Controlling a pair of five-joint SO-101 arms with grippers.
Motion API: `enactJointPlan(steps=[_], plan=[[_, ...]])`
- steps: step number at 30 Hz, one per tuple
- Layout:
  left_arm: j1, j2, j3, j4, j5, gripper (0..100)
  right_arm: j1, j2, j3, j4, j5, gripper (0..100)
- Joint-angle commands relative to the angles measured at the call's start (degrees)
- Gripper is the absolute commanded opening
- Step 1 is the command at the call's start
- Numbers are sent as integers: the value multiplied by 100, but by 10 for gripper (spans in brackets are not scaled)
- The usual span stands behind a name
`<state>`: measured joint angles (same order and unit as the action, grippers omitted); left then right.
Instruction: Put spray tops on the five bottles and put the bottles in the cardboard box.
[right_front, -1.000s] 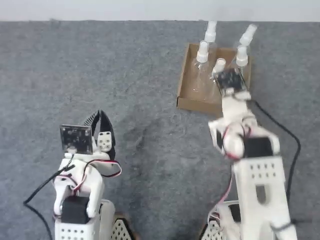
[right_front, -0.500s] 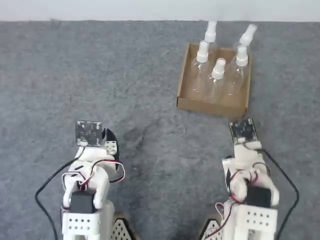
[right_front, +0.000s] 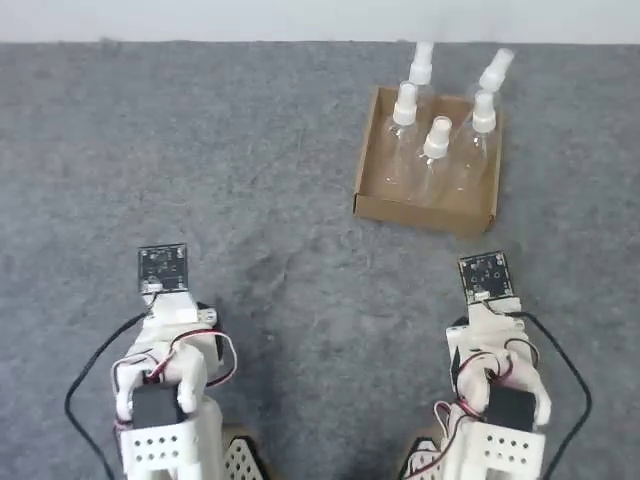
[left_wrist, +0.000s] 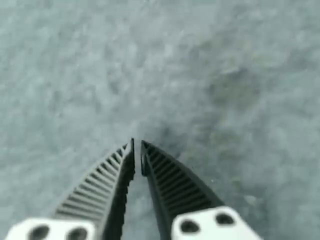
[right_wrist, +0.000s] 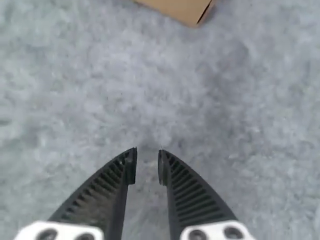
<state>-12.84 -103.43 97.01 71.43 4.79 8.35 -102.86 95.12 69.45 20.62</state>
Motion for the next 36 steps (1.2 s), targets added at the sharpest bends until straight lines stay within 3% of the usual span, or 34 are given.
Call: enactJointPlan(steps=[1,36], plan=[[-273,-132,-48,114,-44,12,66,-127,123,514,88,17],[-273,-132,-48,114,-44,12,40,-127,123,567,79,16]])
